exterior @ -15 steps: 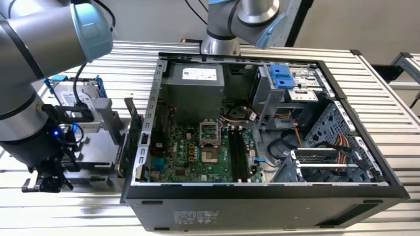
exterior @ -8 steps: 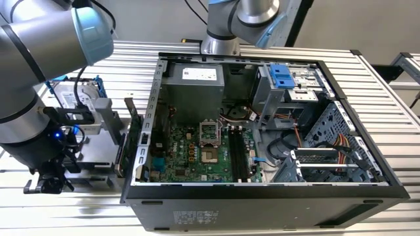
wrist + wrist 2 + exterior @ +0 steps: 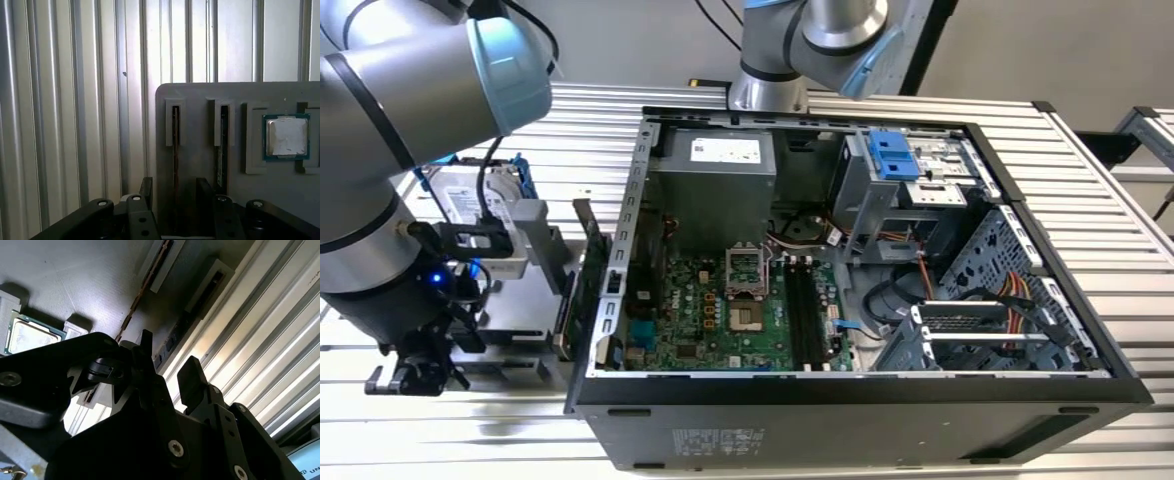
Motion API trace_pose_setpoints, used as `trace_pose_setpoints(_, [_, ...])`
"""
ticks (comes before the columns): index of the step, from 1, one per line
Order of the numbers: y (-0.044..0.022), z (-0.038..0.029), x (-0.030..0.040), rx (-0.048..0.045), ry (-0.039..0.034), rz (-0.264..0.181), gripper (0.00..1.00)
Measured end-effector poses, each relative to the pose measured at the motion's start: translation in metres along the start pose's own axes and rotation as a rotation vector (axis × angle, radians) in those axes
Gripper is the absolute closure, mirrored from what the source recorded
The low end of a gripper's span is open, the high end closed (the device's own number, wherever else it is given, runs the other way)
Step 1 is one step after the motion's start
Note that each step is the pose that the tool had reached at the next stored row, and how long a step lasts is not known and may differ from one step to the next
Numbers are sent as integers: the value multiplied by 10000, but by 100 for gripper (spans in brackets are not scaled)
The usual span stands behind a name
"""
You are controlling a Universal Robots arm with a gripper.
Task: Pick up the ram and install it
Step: 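Pick up the ram and move it above insertion slot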
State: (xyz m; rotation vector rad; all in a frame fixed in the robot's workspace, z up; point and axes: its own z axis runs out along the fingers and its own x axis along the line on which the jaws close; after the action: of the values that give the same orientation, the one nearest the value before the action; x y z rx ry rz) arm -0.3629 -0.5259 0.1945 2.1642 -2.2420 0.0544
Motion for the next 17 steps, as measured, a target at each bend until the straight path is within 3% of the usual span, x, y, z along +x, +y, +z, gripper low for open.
trace_pose_setpoints(14, [0, 1, 0, -3, -3, 77, 0])
trace_pose_setpoints(17, [-1, 2, 0, -3, -81, 77, 0])
